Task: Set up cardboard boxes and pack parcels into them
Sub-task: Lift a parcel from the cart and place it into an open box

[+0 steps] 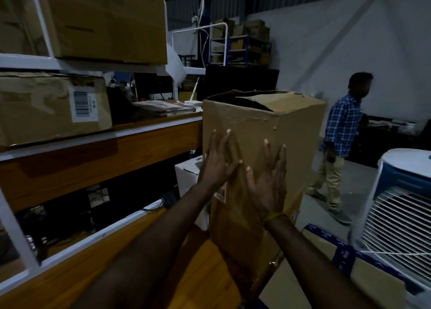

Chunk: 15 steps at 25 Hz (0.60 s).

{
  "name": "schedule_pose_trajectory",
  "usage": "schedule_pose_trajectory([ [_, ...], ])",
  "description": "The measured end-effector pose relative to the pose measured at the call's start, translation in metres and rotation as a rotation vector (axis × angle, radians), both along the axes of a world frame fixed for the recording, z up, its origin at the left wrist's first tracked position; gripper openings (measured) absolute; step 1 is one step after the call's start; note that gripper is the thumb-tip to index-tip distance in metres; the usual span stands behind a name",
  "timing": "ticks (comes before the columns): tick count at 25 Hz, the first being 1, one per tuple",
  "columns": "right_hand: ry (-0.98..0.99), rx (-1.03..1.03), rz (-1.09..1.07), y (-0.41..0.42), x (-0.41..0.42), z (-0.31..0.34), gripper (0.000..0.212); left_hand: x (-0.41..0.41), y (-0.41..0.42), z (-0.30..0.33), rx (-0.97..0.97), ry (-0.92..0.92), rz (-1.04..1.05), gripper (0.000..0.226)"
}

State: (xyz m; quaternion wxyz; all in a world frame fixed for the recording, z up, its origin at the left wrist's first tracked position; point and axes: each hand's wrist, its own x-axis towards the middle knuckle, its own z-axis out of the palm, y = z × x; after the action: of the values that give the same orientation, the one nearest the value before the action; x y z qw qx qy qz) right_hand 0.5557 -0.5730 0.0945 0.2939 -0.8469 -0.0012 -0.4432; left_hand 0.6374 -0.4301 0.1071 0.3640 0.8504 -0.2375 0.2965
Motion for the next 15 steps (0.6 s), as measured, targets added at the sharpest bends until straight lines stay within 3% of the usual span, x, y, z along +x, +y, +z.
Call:
schedule_pose_trajectory([
  [7,-0.07,-0.048,-0.108,-0.012,0.019,0.004,0.085,0.057,0.019,0.021,-0.179,0.18,-0.059,0.13],
  [10,-0.076,0.027,-0.099,-0.016,0.021,0.002,0.088,0.062,0.016,0.013,-0.291,0.264,-0.106,0.131],
  [15,-0.057,0.208,-0.093,-0.019,0.013,-0.003,0.1,0.051,0.014,0.01,-0.347,0.233,-0.125,0.126],
])
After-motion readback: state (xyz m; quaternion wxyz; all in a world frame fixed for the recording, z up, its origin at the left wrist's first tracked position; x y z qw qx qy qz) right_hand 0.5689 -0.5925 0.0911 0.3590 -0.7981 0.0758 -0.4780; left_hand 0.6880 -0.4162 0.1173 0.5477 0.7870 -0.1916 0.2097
